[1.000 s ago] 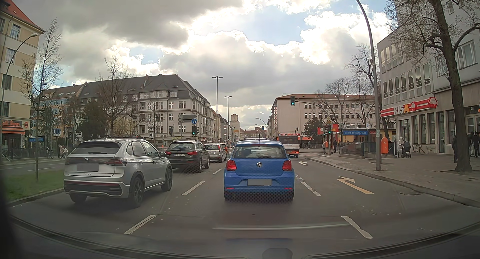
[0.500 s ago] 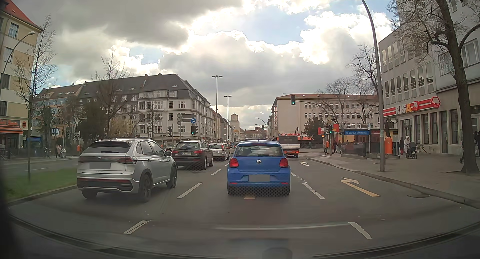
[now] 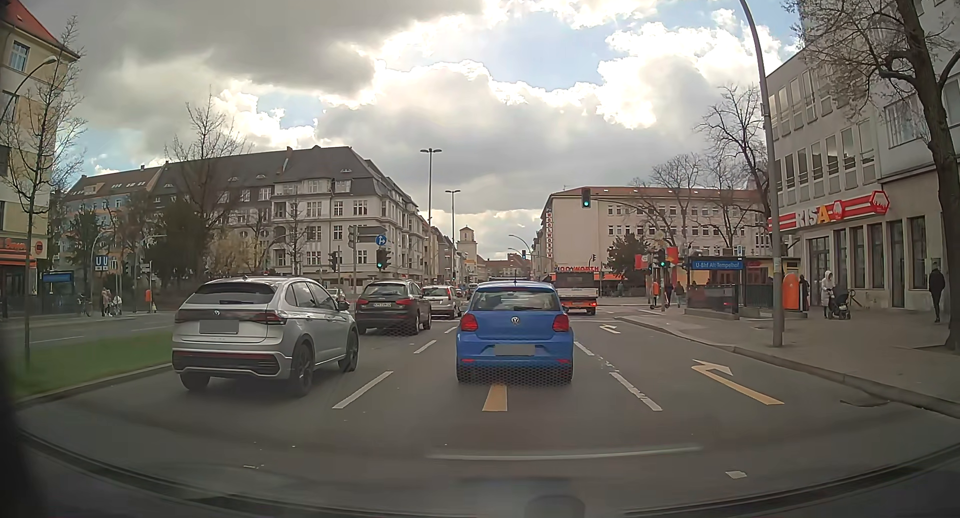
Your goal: Follow the waypoints while adhering to traffic rules and regulations
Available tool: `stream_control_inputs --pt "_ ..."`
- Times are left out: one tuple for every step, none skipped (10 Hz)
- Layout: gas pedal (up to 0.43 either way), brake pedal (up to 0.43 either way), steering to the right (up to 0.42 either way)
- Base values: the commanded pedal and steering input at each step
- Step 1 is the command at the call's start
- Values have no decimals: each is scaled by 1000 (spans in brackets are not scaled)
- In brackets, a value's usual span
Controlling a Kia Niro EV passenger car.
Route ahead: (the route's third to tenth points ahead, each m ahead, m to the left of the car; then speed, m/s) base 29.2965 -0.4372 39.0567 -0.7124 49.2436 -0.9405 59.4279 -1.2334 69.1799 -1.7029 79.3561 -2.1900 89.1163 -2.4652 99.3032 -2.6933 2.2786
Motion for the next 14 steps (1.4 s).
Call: stream_control_inputs --pt "228 30 25" --pt "228 30 23" --pt "228 37 21" --pt "228 30 16" --pt "228 37 11" --pt "228 37 6" --pt "228 37 3" --pt "220 30 2" --pt "220 37 0" --pt "209 37 -1" --pt "197 37 -4" --pt "189 37 -4" --pt "189 30 -4" --pt "169 30 -5"
